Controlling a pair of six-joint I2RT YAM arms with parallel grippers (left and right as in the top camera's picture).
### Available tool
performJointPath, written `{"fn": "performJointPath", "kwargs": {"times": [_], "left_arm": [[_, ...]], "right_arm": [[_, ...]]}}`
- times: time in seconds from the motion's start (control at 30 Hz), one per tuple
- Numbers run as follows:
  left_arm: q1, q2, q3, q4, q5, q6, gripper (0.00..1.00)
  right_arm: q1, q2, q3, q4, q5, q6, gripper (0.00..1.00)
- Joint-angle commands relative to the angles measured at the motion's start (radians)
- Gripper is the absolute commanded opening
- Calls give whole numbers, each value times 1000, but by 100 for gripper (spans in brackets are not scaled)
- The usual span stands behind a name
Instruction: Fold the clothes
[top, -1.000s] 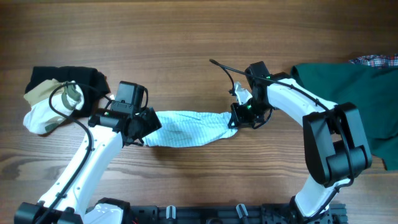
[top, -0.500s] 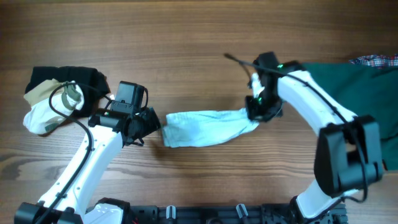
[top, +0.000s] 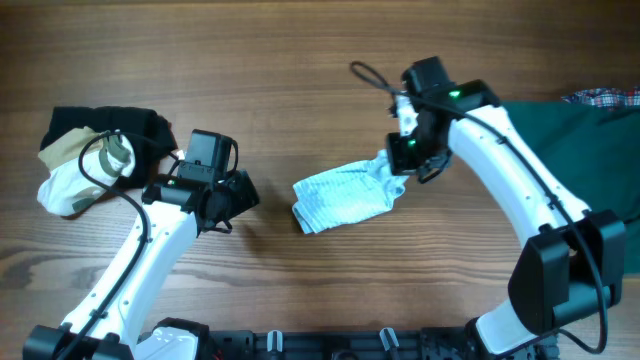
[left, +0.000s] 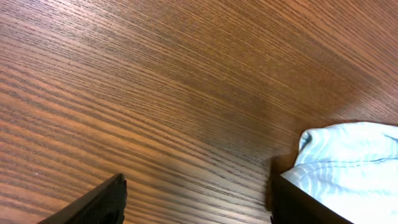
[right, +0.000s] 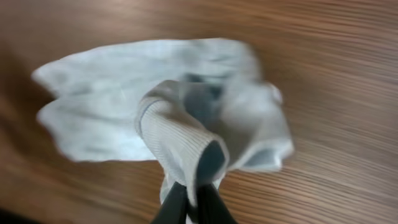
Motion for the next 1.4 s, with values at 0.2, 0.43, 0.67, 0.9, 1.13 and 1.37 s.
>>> {"fn": "performJointPath", "kwargs": {"times": [0.2, 0.43, 0.67, 0.9, 1.13, 1.37], "left_arm": [[6, -5, 10, 0, 8, -2, 73], [6, -5, 10, -5, 8, -2, 72], [6, -5, 10, -5, 8, -2, 72], [6, -5, 10, -5, 8, -2, 73], [6, -5, 10, -4, 10, -2, 73], [6, -5, 10, 16, 31, -2, 73]], "right_arm": [[219, -16, 13, 39, -82, 19, 4], [303, -14, 8, 118, -97, 69, 6], [355, 51, 8, 183, -108, 92, 9], [356, 87, 9, 148, -107, 84, 30], [307, 28, 9, 106, -21, 122, 18], [198, 35, 8, 194, -47, 121, 8]]}}
